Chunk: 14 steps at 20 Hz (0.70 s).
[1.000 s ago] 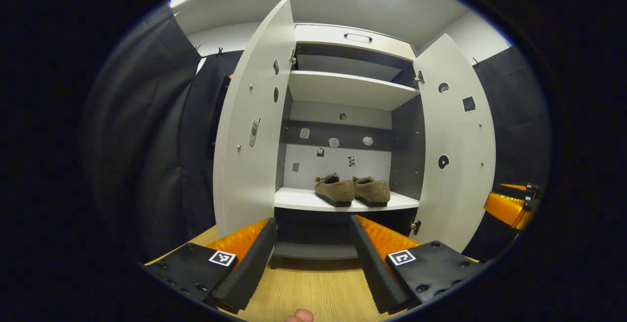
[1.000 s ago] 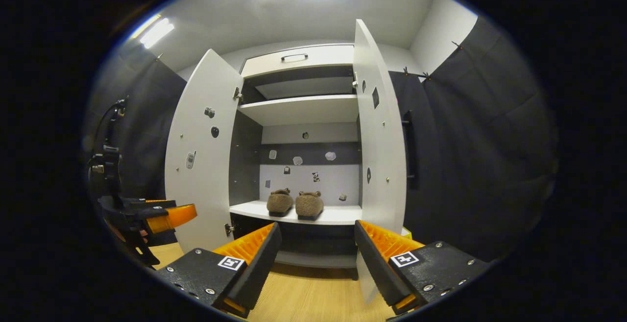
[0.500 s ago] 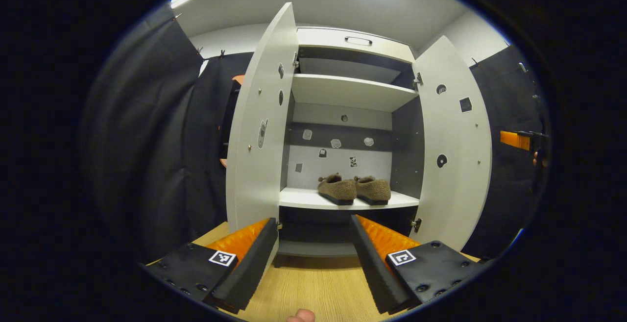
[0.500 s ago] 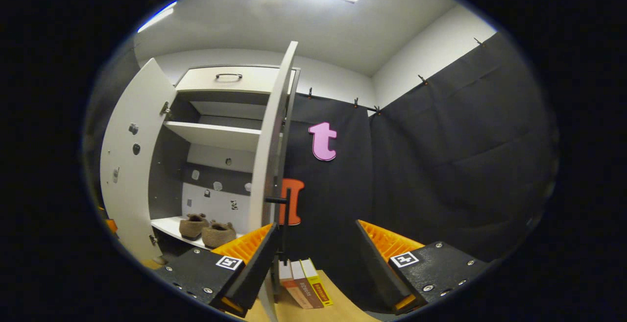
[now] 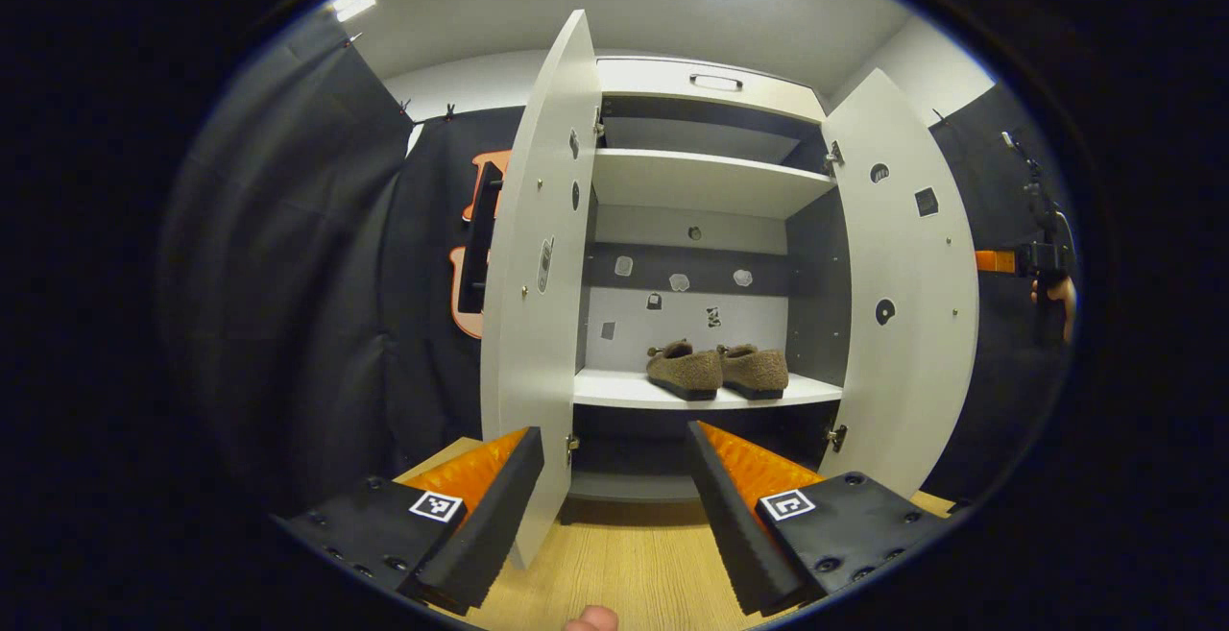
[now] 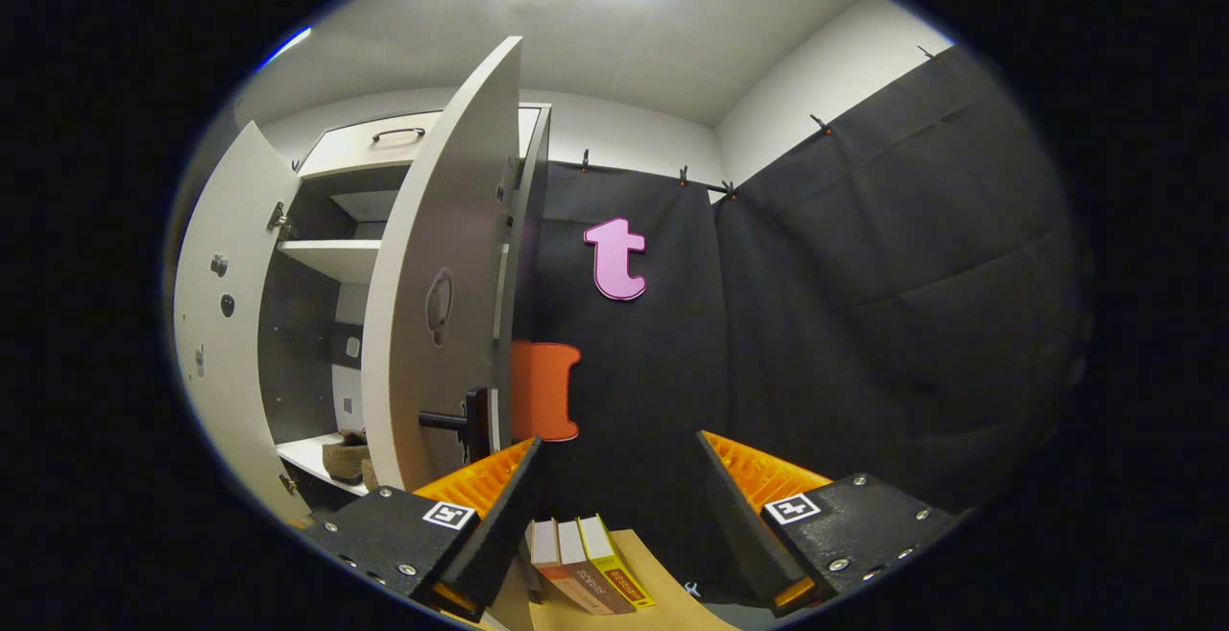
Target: Grab one shoe with the right hand and put it into the shoe cabinet, grab the other shoe with the left hand and put it into the shoe cabinet; then close the right door with the right hand and the left door with the left hand.
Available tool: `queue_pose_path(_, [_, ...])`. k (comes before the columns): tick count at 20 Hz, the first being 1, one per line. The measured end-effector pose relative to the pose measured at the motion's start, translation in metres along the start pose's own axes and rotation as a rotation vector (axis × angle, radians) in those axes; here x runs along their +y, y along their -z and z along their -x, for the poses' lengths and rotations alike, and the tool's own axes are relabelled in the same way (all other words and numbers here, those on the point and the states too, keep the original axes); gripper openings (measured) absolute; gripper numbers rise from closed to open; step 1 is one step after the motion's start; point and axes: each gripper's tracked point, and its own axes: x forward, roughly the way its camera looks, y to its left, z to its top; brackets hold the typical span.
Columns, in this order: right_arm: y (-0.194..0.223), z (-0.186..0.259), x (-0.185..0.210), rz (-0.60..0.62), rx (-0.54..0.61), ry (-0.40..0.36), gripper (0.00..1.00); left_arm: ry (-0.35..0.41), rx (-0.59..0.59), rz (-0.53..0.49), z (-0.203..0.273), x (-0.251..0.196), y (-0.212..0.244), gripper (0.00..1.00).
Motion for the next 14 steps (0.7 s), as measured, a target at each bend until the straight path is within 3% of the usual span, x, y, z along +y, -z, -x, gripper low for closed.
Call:
queue_pose_path(4, [0.000, -0.001, 0.006, 0.017, -0.007, 0.009, 0.91, -0.006, 0.014, 0.026, -0.001, 0.006, 0.005, 0.97])
queue_pose_path(10, [0.002, 0.014, 0.036, 0.003, 0.006, -0.048, 0.88, 0.014, 0.000, 0.005, -0.009, 0.010, -0.001, 0.97])
queue_pose_path(14, [0.001, 0.026, 0.077, -0.005, 0.005, -0.105, 0.88, 0.039, -0.001, 0.025, -0.015, 0.009, -0.002, 0.96])
